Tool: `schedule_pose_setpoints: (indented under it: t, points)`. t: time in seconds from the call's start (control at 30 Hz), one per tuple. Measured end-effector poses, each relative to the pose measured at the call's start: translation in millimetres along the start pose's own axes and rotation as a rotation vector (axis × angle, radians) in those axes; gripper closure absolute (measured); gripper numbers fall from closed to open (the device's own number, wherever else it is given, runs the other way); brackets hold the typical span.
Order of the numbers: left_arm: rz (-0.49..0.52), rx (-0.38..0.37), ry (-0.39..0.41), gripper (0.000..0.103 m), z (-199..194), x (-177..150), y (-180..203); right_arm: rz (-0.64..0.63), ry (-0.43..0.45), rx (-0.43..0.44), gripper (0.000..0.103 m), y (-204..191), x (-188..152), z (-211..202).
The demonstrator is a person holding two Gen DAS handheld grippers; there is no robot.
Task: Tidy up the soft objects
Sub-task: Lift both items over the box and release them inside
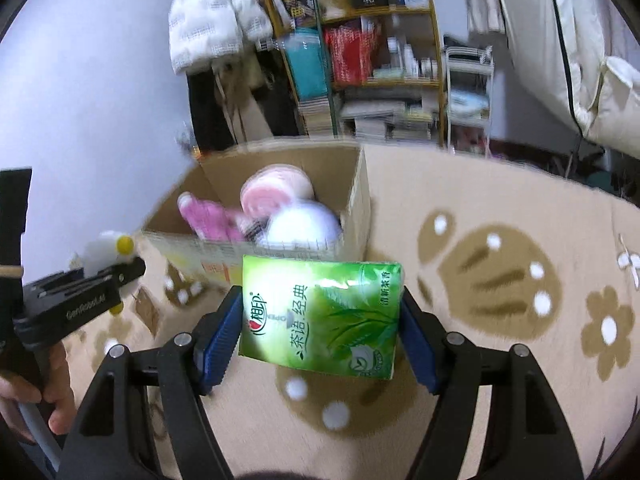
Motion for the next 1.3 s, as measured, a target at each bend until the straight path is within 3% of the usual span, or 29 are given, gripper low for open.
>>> schedule_pose_setpoints:
  t: [0.23,0.33,0.43,0.63,0.93,1.3]
  points:
    - [-0.021,-0.015,0.097,0.064,-30.5,20.0,-4.2,-0.063,0.100,0.013,0.026,-16.1,32.3,-5.6]
    - [-0.014,0.010,0.155,0.063,-37.1,27.7,-2.0,-0.062,0.134,0.023,0.026,-20.3,40.5,-3.9]
    - [0.012,0.048,0.200,0.063,-38.7,35.6,1.6,-0.074,0.146,0.028,0.026,-22.6,46.9,-0.3]
    - [0.041,0.036,0.248,0.063,-31.8,52.1,9.2,-0.120,0.144,0.034,0.026,-26.2,60.9,14.2]
    - [0.060,-0.001,0.233,0.063,-2.0,68.4,20.2,-0.185,0.125,0.032,0.026,-23.6,70.7,41.4]
    - [0.103,0.006,0.233,0.063,20.8,64.2,37.5,-0.154,0.084,0.048,0.026,-2.4,69.0,72.9]
Point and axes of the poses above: each gripper's, at about its wrist camera, not at the fingertips, and z roughly the way its jaws point, y to its right, x to its top, the point moved 2 cm from there along z, roughly the way its jaws point, and after that the axes turned 13 degrees about x, right-handed, at the moved point
